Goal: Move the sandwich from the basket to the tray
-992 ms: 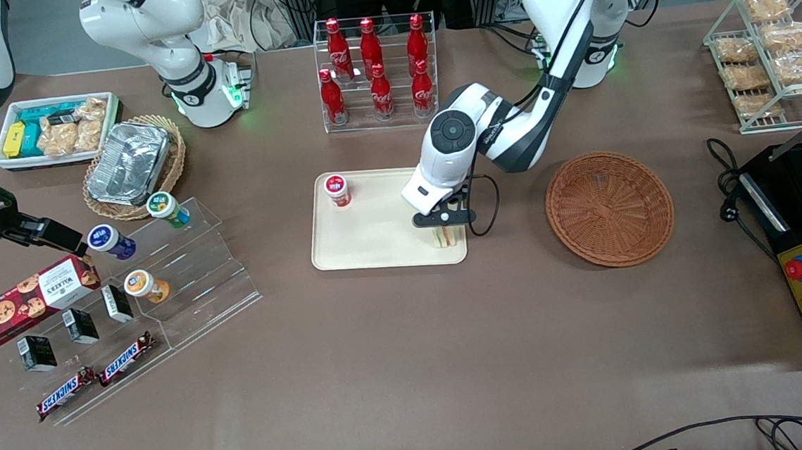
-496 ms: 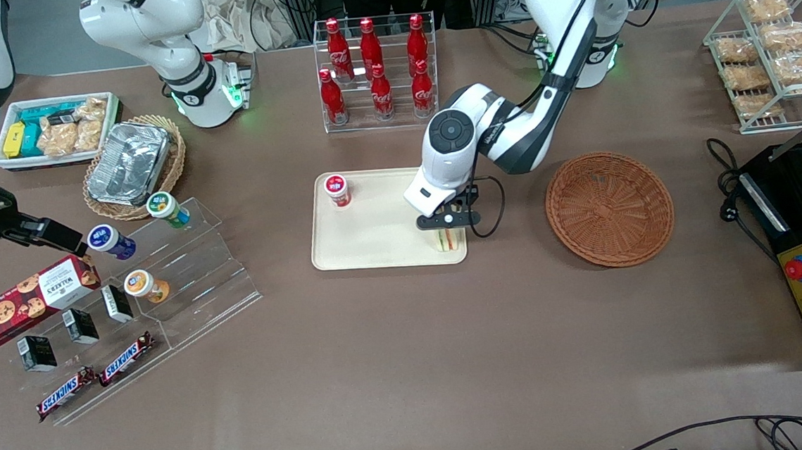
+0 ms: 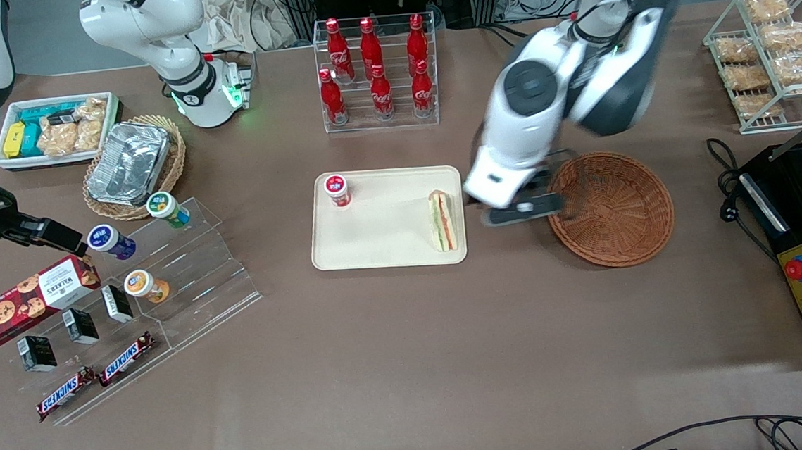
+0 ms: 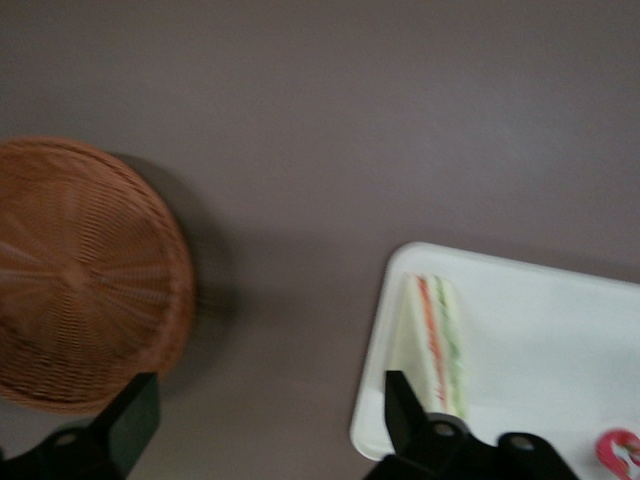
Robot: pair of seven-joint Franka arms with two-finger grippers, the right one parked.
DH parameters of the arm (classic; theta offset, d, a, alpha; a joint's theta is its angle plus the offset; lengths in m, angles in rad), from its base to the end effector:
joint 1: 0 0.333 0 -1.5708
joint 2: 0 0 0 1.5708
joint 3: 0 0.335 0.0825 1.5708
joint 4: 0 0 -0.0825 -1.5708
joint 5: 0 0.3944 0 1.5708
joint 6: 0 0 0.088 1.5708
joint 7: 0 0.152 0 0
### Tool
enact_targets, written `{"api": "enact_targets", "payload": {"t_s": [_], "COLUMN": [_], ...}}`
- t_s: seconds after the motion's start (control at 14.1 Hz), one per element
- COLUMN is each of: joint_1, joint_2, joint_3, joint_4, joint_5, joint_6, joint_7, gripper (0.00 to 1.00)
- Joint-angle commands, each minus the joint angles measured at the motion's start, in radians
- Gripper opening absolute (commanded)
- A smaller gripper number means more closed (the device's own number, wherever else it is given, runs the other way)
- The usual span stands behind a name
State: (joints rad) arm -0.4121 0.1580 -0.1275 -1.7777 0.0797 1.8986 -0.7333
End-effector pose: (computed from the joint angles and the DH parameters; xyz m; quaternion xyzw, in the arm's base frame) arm 0.5333 -0.3052 0.4329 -0.9959 -0.0838 -0.0020 0.0327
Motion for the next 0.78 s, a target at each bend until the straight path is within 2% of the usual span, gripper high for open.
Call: {"api": "enact_targets", "payload": {"t_s": [0.0,0.21,0.5,0.64,0.71], "joint_1": [0.117,0.221,0.410,0.441,0.426], "joint_2": [-0.073,-0.107,-0.182,-0.210,-0.215], "joint_3": [-0.014,-0.015,-0.014,0.003,0.058], "joint_4": [-0.022,-0.032,-0.036,-0.039,-0.039], "joint_5": [0.022,0.026,-0.047,-0.067,-0.073], "joint_6": [-0.036,-0.052,-0.194,-0.239,-0.253], "joint_7": [0.092,0.178,0.553,0.641,0.659], "gripper": [0.99,0.99,0.99,0.99,0.99]}}
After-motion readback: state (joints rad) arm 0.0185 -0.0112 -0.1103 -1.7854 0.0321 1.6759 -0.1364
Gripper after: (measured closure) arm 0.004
